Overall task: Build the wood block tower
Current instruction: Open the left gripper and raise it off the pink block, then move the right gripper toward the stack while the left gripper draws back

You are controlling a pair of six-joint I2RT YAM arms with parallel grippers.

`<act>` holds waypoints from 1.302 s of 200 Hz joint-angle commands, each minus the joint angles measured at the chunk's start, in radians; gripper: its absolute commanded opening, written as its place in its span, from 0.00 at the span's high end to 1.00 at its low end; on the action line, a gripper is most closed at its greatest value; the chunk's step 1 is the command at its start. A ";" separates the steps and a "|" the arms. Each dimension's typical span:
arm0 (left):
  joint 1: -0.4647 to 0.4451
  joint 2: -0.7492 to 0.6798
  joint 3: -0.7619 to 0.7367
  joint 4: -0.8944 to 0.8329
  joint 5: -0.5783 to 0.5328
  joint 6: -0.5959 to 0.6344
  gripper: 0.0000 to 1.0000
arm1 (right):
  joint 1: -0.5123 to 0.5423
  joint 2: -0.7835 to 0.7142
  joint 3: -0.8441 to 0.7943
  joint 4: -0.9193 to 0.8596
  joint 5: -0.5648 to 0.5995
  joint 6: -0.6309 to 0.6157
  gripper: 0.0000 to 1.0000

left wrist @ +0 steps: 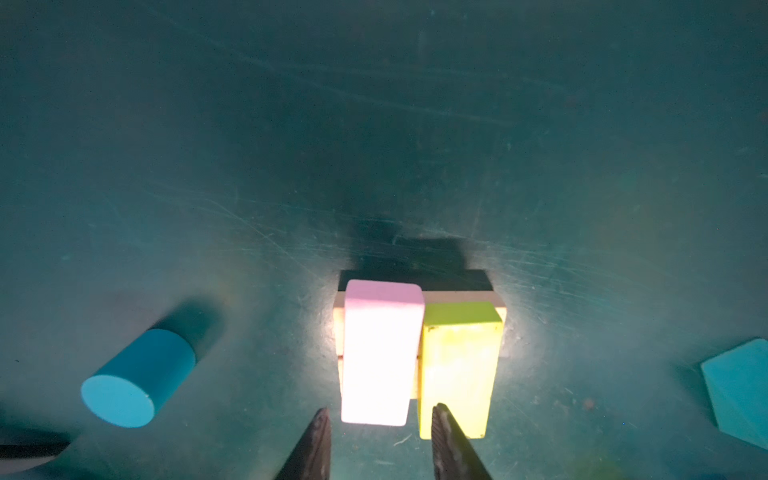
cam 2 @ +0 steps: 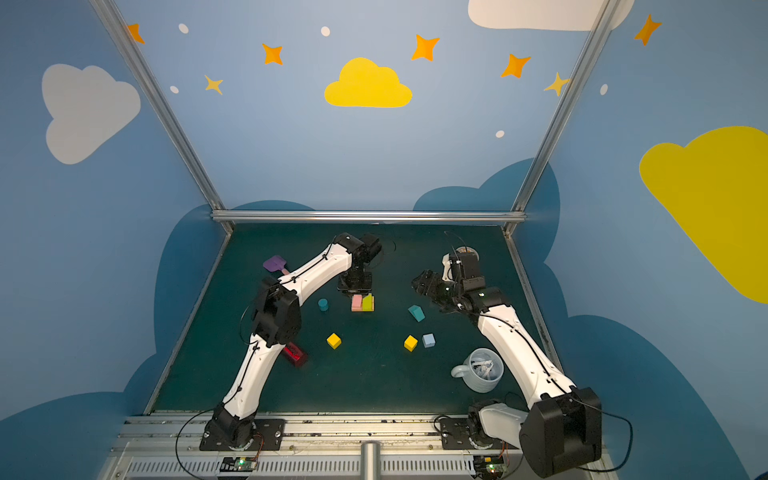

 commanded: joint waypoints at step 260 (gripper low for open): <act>0.218 0.181 0.224 0.129 0.453 0.198 0.95 | 0.408 0.489 0.031 0.259 -0.110 0.071 1.00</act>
